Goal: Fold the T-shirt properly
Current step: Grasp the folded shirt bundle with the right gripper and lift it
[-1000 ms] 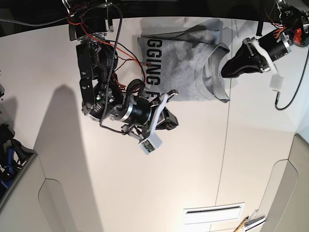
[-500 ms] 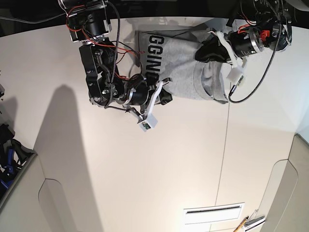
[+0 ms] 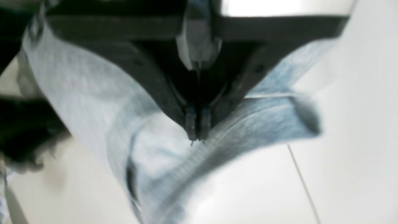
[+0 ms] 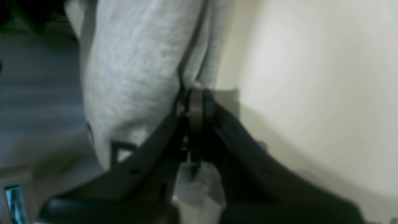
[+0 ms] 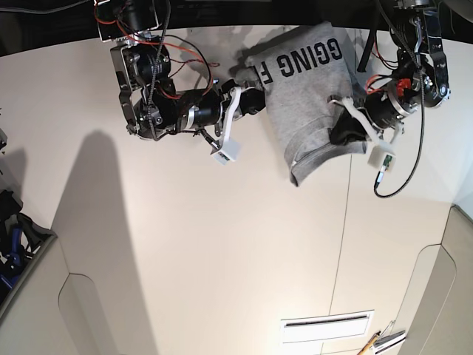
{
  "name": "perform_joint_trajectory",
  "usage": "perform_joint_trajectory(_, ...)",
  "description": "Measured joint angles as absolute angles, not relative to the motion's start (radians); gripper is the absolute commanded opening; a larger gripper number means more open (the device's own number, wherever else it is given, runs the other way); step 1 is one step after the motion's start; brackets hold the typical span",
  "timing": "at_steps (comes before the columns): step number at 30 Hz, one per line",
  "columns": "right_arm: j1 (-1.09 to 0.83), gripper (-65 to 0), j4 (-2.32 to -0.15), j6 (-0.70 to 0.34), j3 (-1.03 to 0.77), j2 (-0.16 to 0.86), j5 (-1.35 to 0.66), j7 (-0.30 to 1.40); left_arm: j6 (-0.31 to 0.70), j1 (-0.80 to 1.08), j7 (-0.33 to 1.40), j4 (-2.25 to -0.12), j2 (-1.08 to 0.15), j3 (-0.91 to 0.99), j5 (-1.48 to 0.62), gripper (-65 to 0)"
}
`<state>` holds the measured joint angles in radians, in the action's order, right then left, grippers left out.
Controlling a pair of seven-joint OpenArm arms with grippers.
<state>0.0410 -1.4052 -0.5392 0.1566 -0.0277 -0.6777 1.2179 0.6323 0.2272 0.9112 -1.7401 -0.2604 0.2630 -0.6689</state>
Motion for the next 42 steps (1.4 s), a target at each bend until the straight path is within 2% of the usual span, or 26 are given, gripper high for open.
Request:
perform_joint_trajectory(6,-0.003,-65.0,-1.561,-0.539,0.157,-0.028,-0.596,1.213,0.628,0.126,0.903,-1.703,-0.264,0.263,-0.69,-65.0)
perform_joint_trajectory(11,0.012,-65.0,-1.748,-0.503,0.156,-0.028,-0.473,1.093,0.628,0.099,0.907,-1.788,-0.311,0.287,-0.731,-65.0)
perform_joint_trajectory(17,0.013,-65.0,-1.868,-0.551,0.207,-0.046,-0.598,1.033,0.629,0.099,0.92,-1.856,-0.344,0.43,-0.726,-65.0)
perform_joint_trajectory(22,0.013,-65.0,-1.841,-0.552,0.39,-0.081,-0.6,1.032,0.556,0.102,0.921,-1.856,-0.344,0.575,-0.692,-65.0)
perform_joint_trajectory(30,0.014,-65.0,-1.699,-0.553,0.682,-0.089,-0.368,0.889,0.535,0.131,0.918,-1.853,-0.343,0.659,-0.699,-65.0)
perform_joint_trajectory(34,0.014,-65.0,-1.564,-0.533,0.721,-0.089,-0.275,0.879,0.535,0.161,0.918,-1.851,-0.332,0.656,-0.7,-65.0)
perform_joint_trajectory(38,0.019,-65.0,-1.44,-0.45,0.719,-0.088,-0.165,0.851,0.535,0.183,0.917,-1.851,-0.333,0.656,-0.701,-65.0)
perform_joint_trajectory(42,0.025,-65.0,-1.405,-0.411,0.711,-0.086,-0.126,0.872,0.535,0.191,0.918,-1.851,-0.332,0.656,-0.702,-65.0)
